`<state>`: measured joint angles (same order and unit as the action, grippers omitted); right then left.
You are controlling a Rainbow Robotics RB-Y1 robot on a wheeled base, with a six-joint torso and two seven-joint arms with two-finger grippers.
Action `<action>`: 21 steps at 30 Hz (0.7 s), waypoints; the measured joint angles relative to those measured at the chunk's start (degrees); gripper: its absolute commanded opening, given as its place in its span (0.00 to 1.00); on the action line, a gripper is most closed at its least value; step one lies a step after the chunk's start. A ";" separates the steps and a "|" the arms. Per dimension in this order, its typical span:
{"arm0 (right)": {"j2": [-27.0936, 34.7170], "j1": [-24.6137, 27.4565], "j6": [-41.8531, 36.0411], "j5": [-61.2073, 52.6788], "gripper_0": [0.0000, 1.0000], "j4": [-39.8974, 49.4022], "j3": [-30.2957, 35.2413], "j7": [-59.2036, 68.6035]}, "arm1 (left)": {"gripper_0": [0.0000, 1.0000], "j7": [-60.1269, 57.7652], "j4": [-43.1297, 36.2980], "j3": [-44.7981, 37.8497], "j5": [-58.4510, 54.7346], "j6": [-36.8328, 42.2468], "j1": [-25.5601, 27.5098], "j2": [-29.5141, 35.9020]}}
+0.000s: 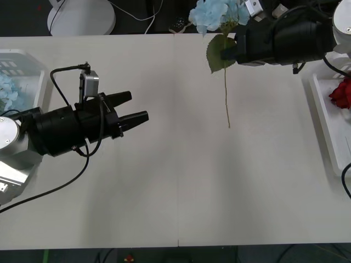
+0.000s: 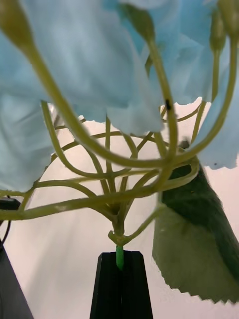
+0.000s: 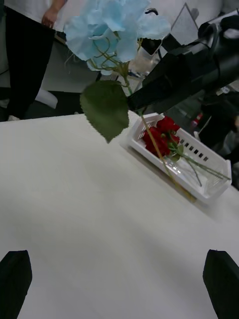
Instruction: Put the red flowers into the right box and the blue flowers into the left box
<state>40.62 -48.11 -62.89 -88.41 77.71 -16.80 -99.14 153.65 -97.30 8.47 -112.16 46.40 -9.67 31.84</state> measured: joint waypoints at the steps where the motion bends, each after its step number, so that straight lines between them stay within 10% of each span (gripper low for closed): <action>1: -1.10 -0.44 0.35 0.00 0.00 -0.21 0.00 -2.26 | 1.00 0.00 -0.35 -0.05 -0.50 -0.38 0.61 -0.68; 17: -16.01 -1.40 6.13 -2.83 0.00 -0.35 0.08 -9.84 | 1.00 0.00 -2.14 0.05 0.66 -7.43 2.88 -9.70; 21: -17.94 -1.50 7.42 -2.84 0.00 -0.36 0.08 -9.84 | 0.87 0.00 -2.18 1.66 3.31 -11.62 2.86 -11.06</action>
<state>22.68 -49.60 -55.47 -91.25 77.35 -16.72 -108.98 153.65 -99.48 10.12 -108.85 34.78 -6.81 20.77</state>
